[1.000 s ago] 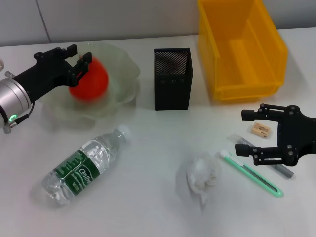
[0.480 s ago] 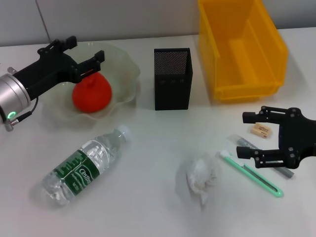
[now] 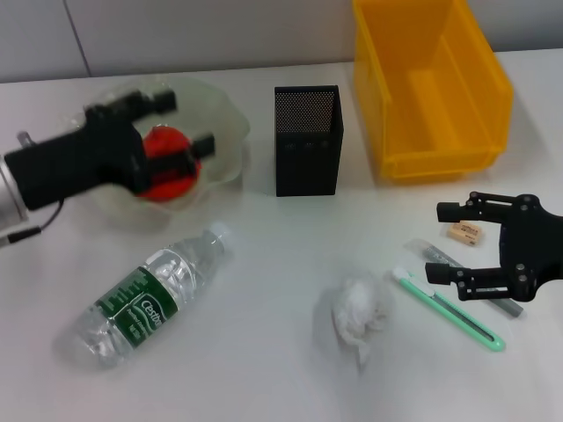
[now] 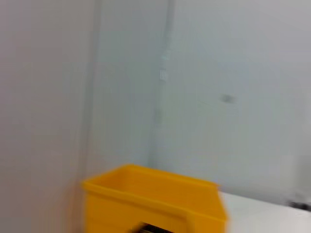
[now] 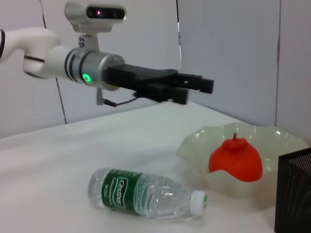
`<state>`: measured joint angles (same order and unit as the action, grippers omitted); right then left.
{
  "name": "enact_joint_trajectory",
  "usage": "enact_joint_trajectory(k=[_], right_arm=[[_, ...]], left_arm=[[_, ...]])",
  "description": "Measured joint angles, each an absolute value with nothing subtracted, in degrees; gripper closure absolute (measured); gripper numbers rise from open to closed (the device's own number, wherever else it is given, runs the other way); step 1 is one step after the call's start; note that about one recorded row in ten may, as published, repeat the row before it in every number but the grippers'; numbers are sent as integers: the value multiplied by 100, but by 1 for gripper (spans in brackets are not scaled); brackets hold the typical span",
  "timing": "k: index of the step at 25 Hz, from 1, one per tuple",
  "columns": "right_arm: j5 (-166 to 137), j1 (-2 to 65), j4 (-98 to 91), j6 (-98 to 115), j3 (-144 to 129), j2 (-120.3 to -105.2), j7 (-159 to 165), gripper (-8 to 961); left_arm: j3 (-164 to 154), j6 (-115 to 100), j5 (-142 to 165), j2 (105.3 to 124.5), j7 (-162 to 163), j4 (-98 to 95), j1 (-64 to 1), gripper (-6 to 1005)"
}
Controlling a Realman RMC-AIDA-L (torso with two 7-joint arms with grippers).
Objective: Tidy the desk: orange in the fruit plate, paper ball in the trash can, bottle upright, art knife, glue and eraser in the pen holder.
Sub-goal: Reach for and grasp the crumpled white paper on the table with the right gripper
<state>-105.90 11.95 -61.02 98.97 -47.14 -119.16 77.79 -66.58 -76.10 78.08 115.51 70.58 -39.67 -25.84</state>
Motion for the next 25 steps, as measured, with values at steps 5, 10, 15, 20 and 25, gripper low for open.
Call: enact_joint_trajectory(k=[5, 10, 15, 20, 25], right_arm=[[-10927, 1331, -6144, 9848, -4722, -11915, 7892, 131], [-11370, 1565, -6220, 9792, -4784, -11919, 8229, 130], [-12111, 1967, -6467, 9756, -5104, -11923, 8820, 131], [-12644, 2242, -7086, 9679, -5786, -11927, 9593, 131], [-13066, 2450, -7733, 9674, -6445, -11927, 10365, 131]], left_arm=[[-6638, -8427, 8590, 11502, 7409, -4136, -2633, 144], [-6636, -8884, 9038, 11561, 7494, -4265, -2638, 145], [-6635, -8897, 9053, 11570, 7497, -4266, -2582, 147], [-6636, -8900, 9053, 11573, 7477, -4266, -2522, 148], [-6635, -8903, 9060, 11575, 7449, -4264, -2455, 150]])
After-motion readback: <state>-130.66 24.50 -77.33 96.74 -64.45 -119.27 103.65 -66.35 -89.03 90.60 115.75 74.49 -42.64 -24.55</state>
